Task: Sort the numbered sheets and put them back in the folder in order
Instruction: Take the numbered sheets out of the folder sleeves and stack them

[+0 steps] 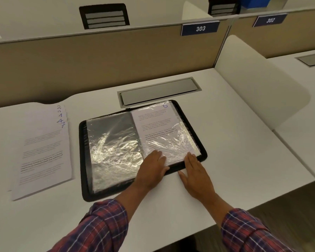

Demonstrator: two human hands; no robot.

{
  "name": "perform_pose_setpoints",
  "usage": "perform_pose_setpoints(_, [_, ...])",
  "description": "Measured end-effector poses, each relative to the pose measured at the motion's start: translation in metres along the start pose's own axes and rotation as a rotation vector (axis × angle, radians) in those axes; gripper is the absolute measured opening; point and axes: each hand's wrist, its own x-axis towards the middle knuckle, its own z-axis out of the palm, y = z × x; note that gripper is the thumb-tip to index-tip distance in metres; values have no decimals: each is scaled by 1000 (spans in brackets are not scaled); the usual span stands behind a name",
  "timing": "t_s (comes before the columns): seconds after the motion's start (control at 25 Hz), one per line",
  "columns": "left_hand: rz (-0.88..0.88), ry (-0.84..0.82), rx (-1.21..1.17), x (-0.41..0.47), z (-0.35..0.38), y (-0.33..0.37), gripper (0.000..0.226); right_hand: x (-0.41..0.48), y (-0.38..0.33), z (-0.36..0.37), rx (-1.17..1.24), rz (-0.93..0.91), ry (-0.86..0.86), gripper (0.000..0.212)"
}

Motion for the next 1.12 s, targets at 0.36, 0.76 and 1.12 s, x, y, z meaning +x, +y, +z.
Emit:
perform_pose_setpoints(0.36, [-206, -42, -68, 13, -13, 31, 16, -3, 15, -18, 55, -251, 217, 56])
perform_pose_setpoints(0.76, [-410, 11, -300, 21, -26, 26, 19, 14, 3, -21, 21, -567, 197, 46])
perform_pose_setpoints(1.12, [-346, 33, -302, 18, -27, 18, 19, 47, -17, -18, -205, -375, -59, 78])
